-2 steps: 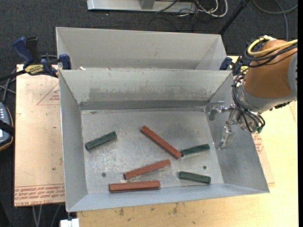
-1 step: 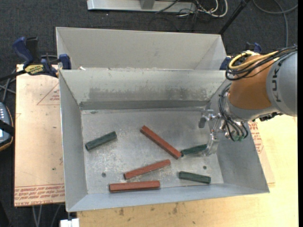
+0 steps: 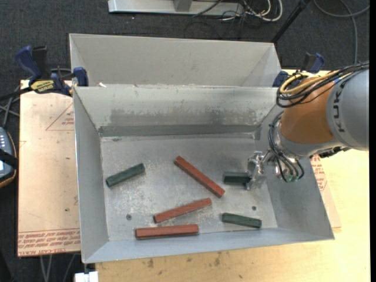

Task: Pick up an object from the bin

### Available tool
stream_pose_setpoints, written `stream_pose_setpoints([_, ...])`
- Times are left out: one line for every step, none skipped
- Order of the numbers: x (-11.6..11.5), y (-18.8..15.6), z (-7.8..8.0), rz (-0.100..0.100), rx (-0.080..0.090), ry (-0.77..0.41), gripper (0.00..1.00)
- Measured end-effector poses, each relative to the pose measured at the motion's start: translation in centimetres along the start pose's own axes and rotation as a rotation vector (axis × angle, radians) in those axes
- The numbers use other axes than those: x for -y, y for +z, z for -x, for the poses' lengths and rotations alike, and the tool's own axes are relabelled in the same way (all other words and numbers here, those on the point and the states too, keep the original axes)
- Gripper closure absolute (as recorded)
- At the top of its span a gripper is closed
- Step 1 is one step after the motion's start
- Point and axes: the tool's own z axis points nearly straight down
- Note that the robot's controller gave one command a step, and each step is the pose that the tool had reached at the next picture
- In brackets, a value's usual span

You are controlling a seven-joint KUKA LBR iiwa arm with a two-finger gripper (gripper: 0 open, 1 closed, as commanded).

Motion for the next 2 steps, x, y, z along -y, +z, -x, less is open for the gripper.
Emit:
stream_pose_setpoints([0.0,0.0,0.0,0.0,0.0,0.0,1.0])
stream_pose_setpoints([0.0,-17.3,-5.2,-0.001,0.006,-0.027,1.0])
